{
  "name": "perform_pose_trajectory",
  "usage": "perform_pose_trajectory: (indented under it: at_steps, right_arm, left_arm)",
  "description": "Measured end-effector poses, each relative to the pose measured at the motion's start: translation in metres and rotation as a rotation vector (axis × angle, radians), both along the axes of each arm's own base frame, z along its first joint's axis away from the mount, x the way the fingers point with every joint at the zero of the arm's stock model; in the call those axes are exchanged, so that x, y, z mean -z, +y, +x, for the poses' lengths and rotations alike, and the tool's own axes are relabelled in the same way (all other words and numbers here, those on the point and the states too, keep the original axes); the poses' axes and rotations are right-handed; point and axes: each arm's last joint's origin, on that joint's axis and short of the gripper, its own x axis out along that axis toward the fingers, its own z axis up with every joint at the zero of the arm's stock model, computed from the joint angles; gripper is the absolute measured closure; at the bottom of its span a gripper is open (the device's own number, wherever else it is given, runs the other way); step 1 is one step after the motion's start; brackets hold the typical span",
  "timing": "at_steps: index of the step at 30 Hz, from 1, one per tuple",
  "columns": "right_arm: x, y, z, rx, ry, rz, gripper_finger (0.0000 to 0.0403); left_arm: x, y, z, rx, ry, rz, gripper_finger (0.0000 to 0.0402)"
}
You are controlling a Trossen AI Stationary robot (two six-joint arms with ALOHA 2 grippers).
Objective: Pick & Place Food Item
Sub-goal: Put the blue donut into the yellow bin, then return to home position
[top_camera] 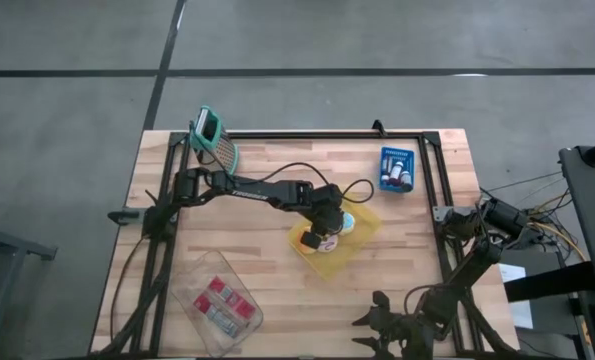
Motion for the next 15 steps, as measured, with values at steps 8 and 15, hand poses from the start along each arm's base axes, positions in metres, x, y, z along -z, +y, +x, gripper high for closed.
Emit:
perform_pose_trajectory:
  at_steps: [8, 15]
  right_arm:
    - [0.000, 0.000, 0.000, 0.001, 0.000, 0.000, 0.0216]
    - [0.000, 0.000, 0.000, 0.000, 0.000, 0.000, 0.0216]
  left_arm:
    - [0.000, 0.000, 0.000, 0.000, -0.001, 0.000, 0.0250]
    - [-0.011, 0.000, 0.005, -0.018, -0.032, -0.010, 0.0250]
